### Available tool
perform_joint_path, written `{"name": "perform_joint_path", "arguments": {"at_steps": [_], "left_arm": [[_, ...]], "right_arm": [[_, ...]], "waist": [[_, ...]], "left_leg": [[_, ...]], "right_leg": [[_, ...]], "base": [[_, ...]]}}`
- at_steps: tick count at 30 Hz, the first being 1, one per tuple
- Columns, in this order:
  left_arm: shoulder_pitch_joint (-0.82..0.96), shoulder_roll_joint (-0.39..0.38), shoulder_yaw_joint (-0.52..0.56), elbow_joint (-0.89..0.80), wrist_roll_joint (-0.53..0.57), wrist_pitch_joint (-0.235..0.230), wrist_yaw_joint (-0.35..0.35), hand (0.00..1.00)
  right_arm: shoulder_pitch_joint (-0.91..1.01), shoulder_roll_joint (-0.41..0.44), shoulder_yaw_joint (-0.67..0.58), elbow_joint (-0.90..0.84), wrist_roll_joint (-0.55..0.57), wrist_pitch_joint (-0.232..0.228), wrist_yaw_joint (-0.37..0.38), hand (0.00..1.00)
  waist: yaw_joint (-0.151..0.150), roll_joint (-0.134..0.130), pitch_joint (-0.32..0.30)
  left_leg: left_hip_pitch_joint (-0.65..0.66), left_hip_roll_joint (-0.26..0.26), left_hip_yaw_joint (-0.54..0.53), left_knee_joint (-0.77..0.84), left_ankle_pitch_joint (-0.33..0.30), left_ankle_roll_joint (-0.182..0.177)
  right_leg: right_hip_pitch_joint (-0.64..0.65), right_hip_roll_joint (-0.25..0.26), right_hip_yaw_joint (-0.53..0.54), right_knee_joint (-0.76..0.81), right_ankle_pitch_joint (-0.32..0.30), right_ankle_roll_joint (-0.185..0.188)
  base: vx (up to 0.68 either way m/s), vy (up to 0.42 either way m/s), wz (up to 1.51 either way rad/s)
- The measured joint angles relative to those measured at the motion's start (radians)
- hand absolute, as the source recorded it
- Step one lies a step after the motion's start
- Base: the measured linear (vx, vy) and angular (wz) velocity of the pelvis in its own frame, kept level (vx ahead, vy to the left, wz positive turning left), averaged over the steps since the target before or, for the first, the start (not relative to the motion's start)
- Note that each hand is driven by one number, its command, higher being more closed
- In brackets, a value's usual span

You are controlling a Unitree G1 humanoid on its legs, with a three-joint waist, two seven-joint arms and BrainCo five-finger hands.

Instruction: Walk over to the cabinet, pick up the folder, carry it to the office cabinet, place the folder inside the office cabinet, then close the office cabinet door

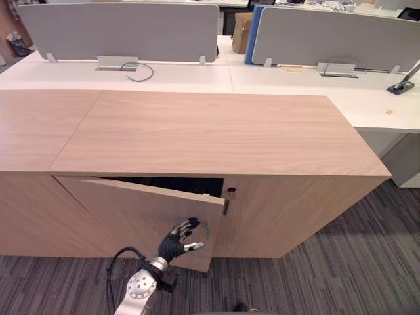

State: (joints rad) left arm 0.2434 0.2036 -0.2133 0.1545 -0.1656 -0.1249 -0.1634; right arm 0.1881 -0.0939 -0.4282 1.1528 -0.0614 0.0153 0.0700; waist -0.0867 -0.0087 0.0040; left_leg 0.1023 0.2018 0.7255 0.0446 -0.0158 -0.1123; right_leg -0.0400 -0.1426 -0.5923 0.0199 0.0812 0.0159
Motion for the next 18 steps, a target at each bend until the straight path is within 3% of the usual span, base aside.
{"name": "perform_joint_path", "arguments": {"at_steps": [10, 18], "left_arm": [[-0.127, -0.119, 0.328, 0.432, -0.1, 0.005, 0.219, 0.0], [-0.098, -0.132, 0.518, 0.779, -0.16, 0.017, 0.251, 0.0]], "right_arm": [[-0.017, 0.0, 0.086, -0.045, 0.041, -0.016, -0.035, 0.0], [0.004, 0.012, 0.057, -0.05, 0.036, -0.016, -0.034, 0.0]], "waist": [[-0.006, 0.016, -0.01], [-0.003, 0.021, -0.006]], "left_leg": [[0.007, 0.026, -0.025, 0.053, -0.034, -0.008], [0.038, 0.033, -0.04, 0.065, -0.049, -0.013]], "right_leg": [[0.033, 0.025, 0.023, -0.039, 0.015, -0.004], [0.085, 0.038, 0.018, -0.091, 0.025, 0.002]], "base": [[0.01, -0.042, -0.08], [-0.03, -0.039, 0.01]]}}
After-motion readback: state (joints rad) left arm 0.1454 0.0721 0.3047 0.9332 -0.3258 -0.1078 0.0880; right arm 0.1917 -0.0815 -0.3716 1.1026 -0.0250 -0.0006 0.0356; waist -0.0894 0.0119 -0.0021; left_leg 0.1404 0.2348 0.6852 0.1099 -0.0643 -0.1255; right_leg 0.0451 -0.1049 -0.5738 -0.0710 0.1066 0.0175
